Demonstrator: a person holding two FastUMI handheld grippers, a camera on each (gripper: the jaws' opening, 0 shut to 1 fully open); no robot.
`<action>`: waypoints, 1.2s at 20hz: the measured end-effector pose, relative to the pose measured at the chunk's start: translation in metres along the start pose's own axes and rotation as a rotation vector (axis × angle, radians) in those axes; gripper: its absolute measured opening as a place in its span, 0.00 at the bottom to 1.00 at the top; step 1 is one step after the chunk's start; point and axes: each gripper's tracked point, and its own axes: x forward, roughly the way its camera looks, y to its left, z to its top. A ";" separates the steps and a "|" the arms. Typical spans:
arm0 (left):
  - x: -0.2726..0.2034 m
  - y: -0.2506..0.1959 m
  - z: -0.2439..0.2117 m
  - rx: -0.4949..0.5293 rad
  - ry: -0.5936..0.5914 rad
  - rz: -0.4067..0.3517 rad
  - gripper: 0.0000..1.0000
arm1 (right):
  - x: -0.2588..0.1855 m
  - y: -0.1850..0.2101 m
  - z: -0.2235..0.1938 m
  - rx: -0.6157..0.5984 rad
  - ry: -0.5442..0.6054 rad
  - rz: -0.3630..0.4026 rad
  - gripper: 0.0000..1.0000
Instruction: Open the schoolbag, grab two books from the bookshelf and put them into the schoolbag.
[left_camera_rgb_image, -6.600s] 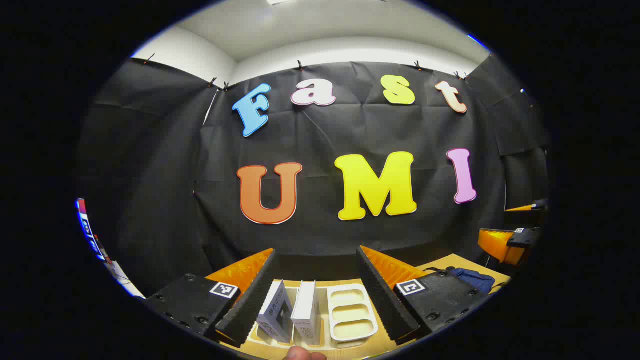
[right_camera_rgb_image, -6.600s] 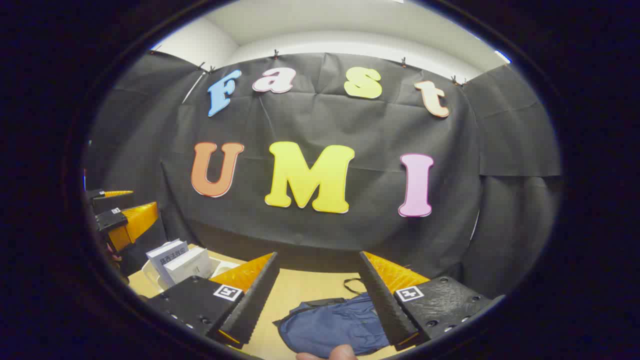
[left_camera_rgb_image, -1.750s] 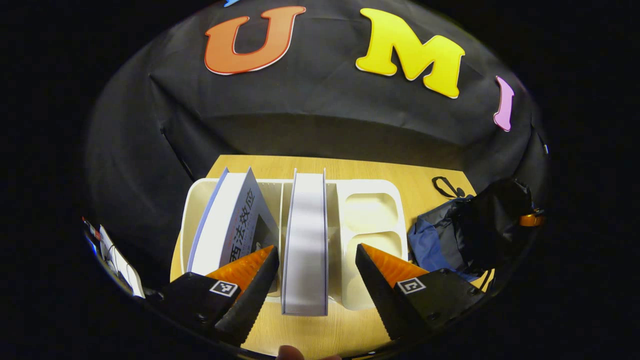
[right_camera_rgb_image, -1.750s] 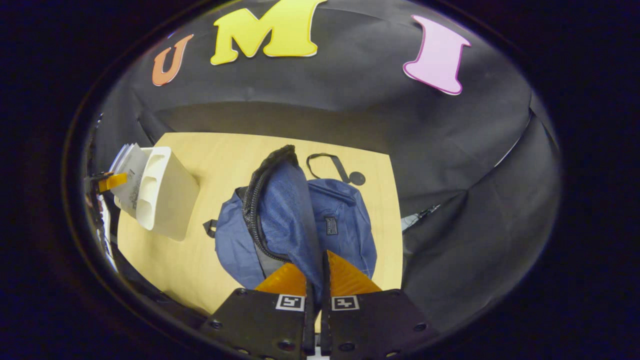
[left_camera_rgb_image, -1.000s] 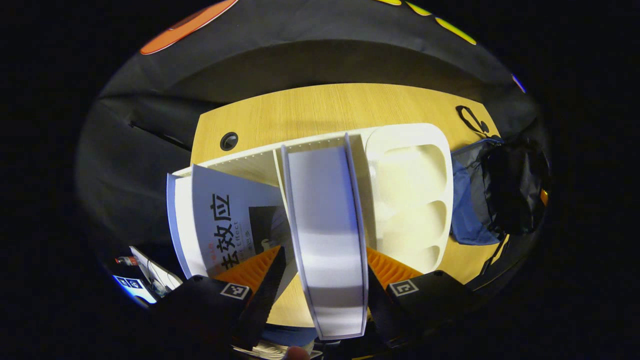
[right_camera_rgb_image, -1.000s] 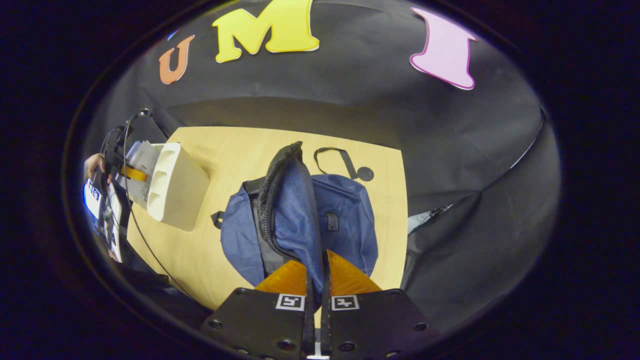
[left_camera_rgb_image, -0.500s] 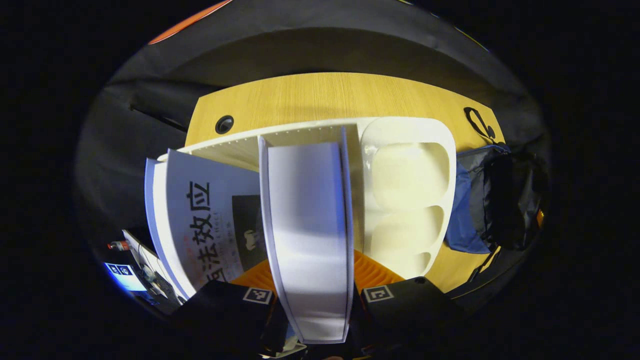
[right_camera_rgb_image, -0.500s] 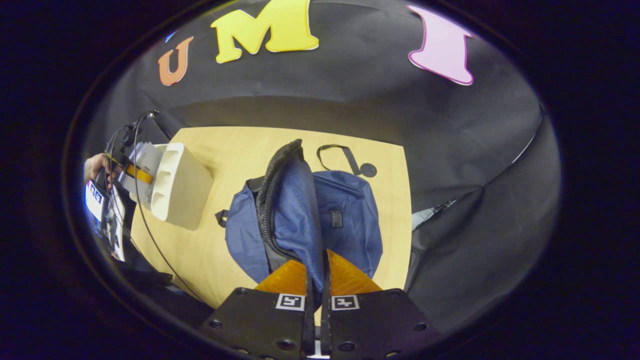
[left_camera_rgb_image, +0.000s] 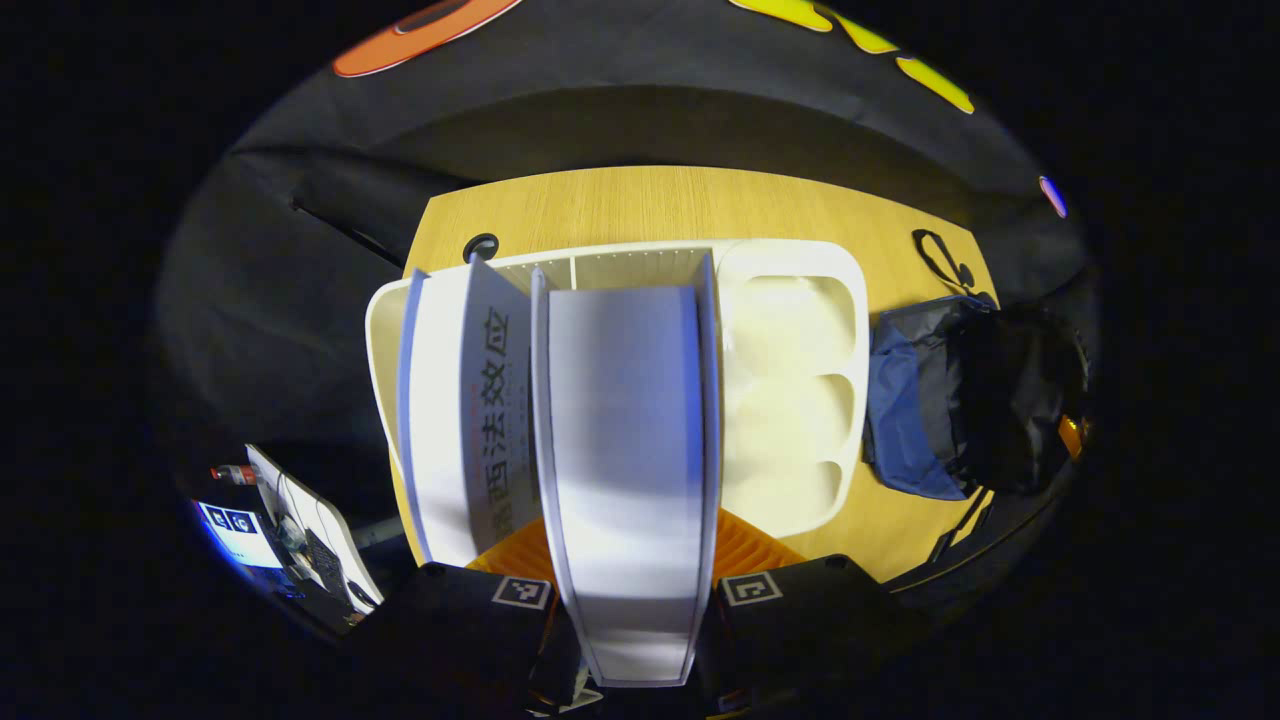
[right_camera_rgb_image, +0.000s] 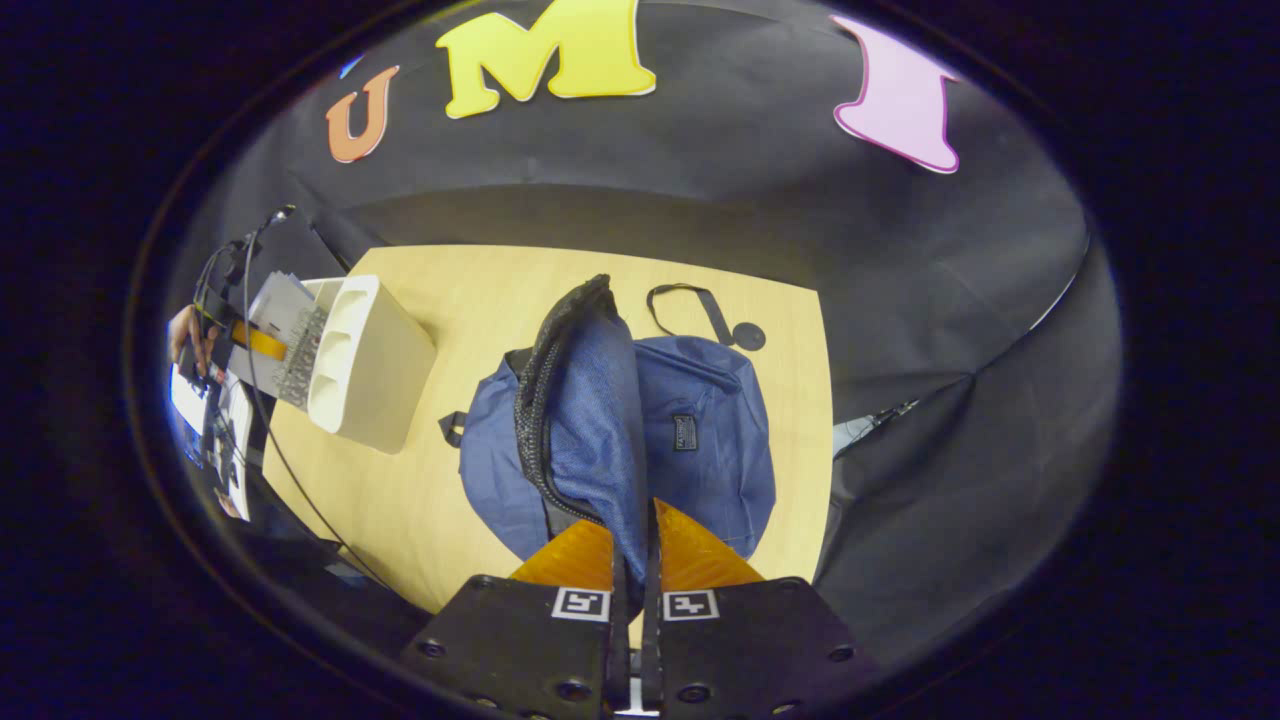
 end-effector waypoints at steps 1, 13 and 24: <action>-0.013 -0.001 -0.008 -0.023 -0.006 -0.018 0.48 | -0.001 0.001 0.001 -0.007 -0.002 0.004 0.05; -0.145 -0.020 -0.087 -0.270 -0.142 -0.273 0.47 | -0.001 -0.004 -0.006 -0.042 -0.022 0.054 0.05; -0.140 -0.207 -0.066 -0.217 -0.169 -0.720 0.47 | -0.010 -0.008 -0.007 -0.025 -0.058 0.064 0.05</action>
